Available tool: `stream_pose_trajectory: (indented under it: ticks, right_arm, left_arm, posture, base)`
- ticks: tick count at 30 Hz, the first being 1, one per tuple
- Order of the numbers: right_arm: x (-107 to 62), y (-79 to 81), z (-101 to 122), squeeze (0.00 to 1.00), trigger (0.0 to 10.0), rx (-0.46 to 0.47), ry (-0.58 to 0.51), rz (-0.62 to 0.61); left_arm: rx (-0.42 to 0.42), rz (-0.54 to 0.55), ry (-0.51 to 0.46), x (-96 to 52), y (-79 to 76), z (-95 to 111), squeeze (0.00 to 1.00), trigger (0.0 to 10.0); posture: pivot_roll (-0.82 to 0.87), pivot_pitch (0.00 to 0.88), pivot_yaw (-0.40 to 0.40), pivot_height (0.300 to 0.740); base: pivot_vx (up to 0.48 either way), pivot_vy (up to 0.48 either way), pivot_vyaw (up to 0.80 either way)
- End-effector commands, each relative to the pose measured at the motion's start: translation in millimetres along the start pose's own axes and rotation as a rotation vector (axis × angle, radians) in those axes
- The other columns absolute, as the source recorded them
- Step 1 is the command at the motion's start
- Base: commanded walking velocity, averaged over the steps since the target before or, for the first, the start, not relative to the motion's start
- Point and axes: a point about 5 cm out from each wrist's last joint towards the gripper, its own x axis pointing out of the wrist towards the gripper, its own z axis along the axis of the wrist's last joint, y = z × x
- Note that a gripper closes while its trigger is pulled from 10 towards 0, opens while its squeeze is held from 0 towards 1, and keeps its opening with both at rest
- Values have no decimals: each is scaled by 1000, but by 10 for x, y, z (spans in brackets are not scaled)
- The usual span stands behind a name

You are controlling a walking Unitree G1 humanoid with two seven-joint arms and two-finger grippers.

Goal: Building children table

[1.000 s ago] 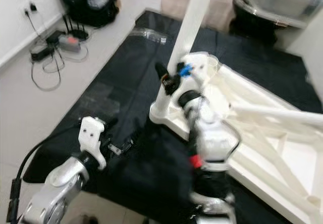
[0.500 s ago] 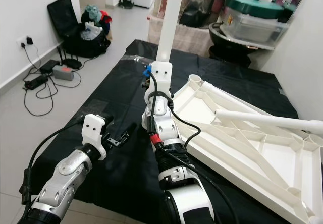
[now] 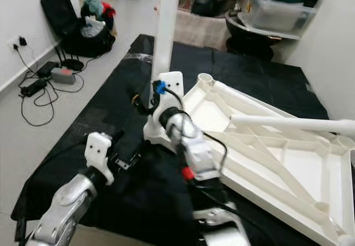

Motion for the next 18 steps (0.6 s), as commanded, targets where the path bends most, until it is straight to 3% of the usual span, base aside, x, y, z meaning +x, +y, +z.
stream_pose_trajectory:
  ticks: [1, 2, 6, 9, 10, 11, 12, 18]
  right_arm:
    - [14, 65, 76, 1000, 10000, -9, -18, 151]
    - [14, 65, 76, 1000, 10000, -9, -18, 151]
    - [-190, 32, 219, 1000, 10000, 1, 48, 567]
    - [-179, -5, 260, 1000, 10000, 12, 59, 624]
    - [-138, -49, 337, 761, 10000, 31, 45, 685]
    - [-138, -49, 337, 761, 10000, 31, 45, 685]
    - [-100, -97, 458, 0, 10000, 35, 23, 777]
    - [-72, -135, 526, 0, 10000, 47, 12, 838]
  left_arm:
    - [-14, -22, 5, -32, -52, 24, 0, 10000]
    - [-14, -22, 5, -32, -52, 24, 0, 10000]
    - [-37, -26, -10, -219, -185, 169, 0, 10000]
    - [-40, -29, -12, -255, -217, 203, 0, 10000]
    - [-46, -31, -11, -292, -253, 240, 0, 10000]
    - [-46, -31, -11, -292, -253, 240, 0, 10000]
    - [-55, -35, -5, -358, -314, 309, 0, 10000]
    - [-62, -37, 2, -403, -355, 359, 0, 10000]
  posture:
    - [20, 44, -99, 740]
    - [20, 44, -99, 740]
    - [53, 139, -94, 740]
    - [63, 168, -95, 740]
    - [75, 198, -93, 740]
    - [75, 198, -93, 740]
    - [86, 221, -92, 740]
    - [93, 242, -91, 740]
  base:
    - [0, 0, 0]
    - [0, 0, 0]
    - [0, 0, 0]
    - [0, 0, 0]
    - [0, 0, 0]
    - [0, 0, 0]
    - [0, 0, 0]
    - [0, 0, 0]
